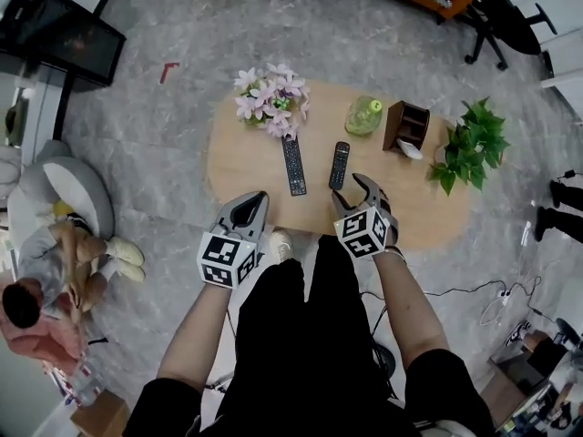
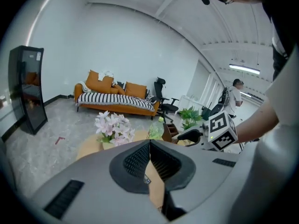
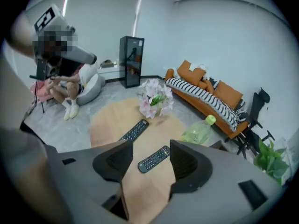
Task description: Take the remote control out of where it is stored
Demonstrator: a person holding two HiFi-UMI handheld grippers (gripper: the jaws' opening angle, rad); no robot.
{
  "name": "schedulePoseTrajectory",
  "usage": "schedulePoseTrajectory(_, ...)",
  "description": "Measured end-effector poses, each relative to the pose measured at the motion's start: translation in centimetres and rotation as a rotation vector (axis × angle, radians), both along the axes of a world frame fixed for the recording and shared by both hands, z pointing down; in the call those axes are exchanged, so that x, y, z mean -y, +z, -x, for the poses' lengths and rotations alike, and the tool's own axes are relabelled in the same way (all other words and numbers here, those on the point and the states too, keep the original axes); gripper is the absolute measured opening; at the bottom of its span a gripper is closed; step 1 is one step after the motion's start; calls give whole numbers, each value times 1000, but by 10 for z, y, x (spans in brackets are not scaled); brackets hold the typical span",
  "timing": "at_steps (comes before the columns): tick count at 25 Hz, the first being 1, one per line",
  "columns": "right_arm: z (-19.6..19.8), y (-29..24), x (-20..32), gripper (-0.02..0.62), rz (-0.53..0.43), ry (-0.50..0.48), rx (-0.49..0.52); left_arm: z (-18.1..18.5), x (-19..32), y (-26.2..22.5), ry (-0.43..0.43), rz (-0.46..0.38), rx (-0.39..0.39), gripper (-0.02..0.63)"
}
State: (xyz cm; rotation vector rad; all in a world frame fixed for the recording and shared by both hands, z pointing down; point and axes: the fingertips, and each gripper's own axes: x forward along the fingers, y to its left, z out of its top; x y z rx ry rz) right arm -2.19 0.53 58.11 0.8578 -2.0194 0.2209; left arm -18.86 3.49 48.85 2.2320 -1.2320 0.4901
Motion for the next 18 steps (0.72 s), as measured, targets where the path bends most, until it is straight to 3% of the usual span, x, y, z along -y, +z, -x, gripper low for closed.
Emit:
schedulePoseTrajectory(4, -7, -78, 8, 249, -72, 144, 145, 4, 18, -55, 6, -98, 3, 6)
schedulePoseTrajectory(7, -16, -129, 11, 238, -168, 200, 187, 8, 30, -95, 11, -168, 9, 6)
schedulePoseTrajectory(10, -26, -178, 9, 174, -258, 266, 258, 11, 38, -132, 6, -237, 3, 6)
schedulePoseTrajectory(13, -34, -221, 4, 108, -313, 350, 401, 13, 39, -170, -11, -311, -35, 6)
schedulePoseTrajectory(15, -43, -239, 3, 77, -347, 410, 480, 11, 38, -187, -19, -362, -63, 6)
schedulePoseTrajectory(18, -58, -250, 3, 44, -394, 480, 523, 8, 35, -192, -15, -387, -71, 6)
